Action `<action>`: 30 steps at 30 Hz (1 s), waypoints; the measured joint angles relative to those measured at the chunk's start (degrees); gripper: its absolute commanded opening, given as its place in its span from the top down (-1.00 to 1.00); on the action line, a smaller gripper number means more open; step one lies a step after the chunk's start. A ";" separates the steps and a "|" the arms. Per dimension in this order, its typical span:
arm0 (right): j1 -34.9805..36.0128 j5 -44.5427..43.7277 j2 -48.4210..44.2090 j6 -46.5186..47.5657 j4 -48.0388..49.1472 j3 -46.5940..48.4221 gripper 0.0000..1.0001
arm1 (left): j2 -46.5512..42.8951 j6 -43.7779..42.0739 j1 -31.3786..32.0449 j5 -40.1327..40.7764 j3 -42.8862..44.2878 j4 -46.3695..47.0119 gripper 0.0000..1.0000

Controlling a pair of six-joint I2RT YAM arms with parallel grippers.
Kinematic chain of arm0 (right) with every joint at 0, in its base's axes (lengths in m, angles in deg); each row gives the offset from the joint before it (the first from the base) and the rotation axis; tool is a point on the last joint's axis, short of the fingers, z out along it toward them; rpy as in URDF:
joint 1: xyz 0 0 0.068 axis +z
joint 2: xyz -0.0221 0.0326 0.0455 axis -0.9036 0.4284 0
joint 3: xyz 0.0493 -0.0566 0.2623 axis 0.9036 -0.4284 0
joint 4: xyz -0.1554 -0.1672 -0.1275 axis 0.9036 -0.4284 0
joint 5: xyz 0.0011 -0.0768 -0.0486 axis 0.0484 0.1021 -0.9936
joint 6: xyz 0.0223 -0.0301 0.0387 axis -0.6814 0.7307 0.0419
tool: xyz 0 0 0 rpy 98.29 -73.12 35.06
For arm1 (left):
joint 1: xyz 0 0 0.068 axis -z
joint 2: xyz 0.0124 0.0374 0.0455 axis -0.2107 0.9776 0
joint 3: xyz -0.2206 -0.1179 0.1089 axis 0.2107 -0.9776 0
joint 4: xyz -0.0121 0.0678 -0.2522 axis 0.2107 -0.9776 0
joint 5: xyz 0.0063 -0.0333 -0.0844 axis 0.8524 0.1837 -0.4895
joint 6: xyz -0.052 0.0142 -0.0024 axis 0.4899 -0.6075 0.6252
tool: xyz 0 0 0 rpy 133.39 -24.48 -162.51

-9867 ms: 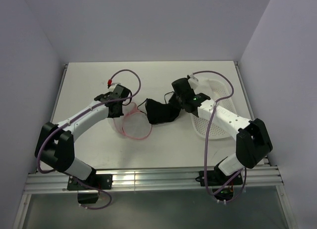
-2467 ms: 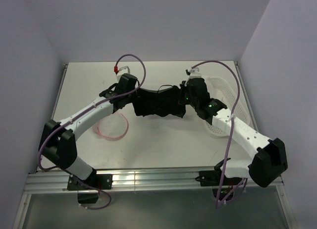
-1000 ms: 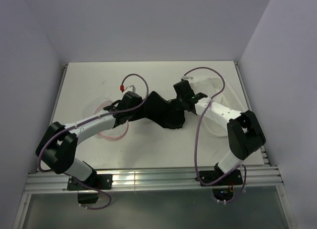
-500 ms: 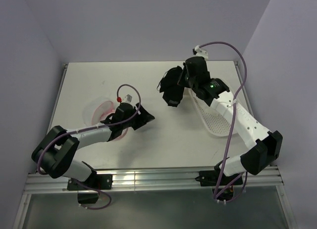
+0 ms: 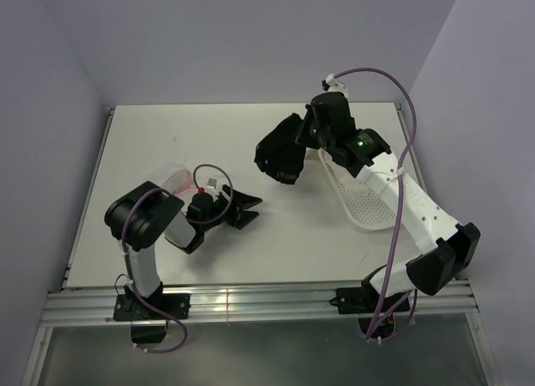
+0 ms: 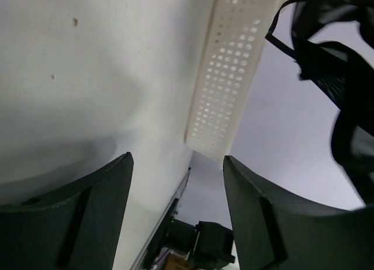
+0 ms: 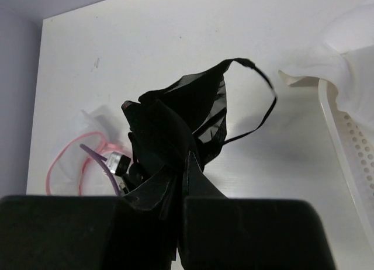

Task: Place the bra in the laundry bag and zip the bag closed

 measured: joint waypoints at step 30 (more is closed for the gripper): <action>4.46 7.15 3.34 -5.53 5.86 -14.47 1.00 | -46.64 -29.09 -9.73 20.85 14.78 -58.29 -0.43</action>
